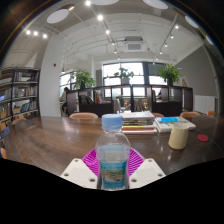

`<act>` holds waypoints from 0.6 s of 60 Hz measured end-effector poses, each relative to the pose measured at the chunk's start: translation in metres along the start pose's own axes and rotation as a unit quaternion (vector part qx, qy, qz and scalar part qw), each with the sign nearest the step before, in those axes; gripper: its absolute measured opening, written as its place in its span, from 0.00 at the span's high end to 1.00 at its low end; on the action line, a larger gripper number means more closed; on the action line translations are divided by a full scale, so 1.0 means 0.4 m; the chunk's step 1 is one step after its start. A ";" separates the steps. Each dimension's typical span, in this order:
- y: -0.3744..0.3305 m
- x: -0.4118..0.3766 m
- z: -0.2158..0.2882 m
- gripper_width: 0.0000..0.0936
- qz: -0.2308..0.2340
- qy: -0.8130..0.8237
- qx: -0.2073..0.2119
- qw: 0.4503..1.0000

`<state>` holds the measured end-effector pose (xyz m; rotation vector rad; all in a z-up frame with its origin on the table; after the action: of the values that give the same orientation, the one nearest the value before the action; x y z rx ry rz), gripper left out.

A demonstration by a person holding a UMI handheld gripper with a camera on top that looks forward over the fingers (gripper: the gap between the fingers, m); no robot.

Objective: Pour water

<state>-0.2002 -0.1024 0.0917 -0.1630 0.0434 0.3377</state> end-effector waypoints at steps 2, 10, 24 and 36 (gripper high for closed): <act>0.008 0.008 0.007 0.67 0.000 0.016 0.001 1.000; 0.043 0.064 0.064 0.67 0.007 0.126 0.036 0.991; 0.142 0.204 0.182 0.66 0.035 0.352 0.109 0.929; 0.189 0.354 0.251 0.66 0.062 0.550 0.221 0.803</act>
<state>-0.0903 0.0308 0.1694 0.1308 1.2944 0.3161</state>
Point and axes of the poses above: the point between the fingertips, and its own axes, seen from behind it with the camera up: x to the right, z up, y forward, the way the camera looks, the point moved 8 cm from there along -y, backward, against the way the camera looks, and after that the axes turned 8 degrees about z, right-handed, at the moved point
